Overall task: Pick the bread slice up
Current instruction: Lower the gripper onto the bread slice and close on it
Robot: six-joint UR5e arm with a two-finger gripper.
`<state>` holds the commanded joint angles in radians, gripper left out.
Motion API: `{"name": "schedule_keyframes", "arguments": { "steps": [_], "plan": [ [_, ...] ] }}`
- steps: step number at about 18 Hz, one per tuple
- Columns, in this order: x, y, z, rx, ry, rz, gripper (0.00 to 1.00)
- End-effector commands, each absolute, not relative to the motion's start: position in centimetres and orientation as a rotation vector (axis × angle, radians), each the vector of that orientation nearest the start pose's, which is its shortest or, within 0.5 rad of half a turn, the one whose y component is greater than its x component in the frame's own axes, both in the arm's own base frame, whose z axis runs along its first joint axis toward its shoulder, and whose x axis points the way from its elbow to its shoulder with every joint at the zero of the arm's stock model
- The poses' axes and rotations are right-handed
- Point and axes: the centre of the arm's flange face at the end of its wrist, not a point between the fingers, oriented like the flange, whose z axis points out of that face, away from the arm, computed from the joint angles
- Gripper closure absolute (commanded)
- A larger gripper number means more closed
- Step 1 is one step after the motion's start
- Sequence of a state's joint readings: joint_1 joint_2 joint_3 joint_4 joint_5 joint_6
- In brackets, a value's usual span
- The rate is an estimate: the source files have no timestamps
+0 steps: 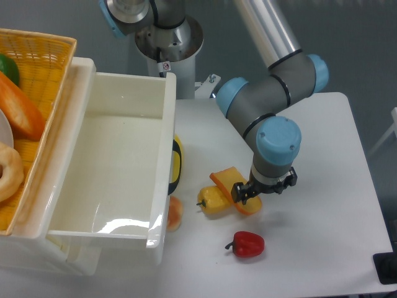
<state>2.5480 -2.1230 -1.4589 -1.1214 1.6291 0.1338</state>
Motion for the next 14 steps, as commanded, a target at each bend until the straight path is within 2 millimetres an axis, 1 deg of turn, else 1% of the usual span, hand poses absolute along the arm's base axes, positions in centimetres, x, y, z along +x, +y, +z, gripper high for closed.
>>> {"name": "schedule_keyframes", "arguments": {
  "steps": [1,3,4,6,7,8,12,14],
  "plan": [
    [-48.5,49.5,25.4,-2.885,-1.305,0.083,0.0],
    [-48.3,50.2,23.9,-2.905,-1.298,0.069,0.0],
    [-47.8,51.1,23.4,-2.91,-1.282,0.069,0.0],
    [-47.8,51.2,22.8,-2.904,-1.3,0.067,0.0],
    [-47.6,51.2,22.5,-2.903,-1.315,0.06,0.08],
    [-47.7,51.1,22.5,-2.903,-1.318,0.059,0.13],
    [-47.3,51.0,21.8,-2.918,-1.319,0.05,0.19],
    [-47.3,50.9,21.7,-2.921,-1.317,0.05,0.19]
  ]
}}
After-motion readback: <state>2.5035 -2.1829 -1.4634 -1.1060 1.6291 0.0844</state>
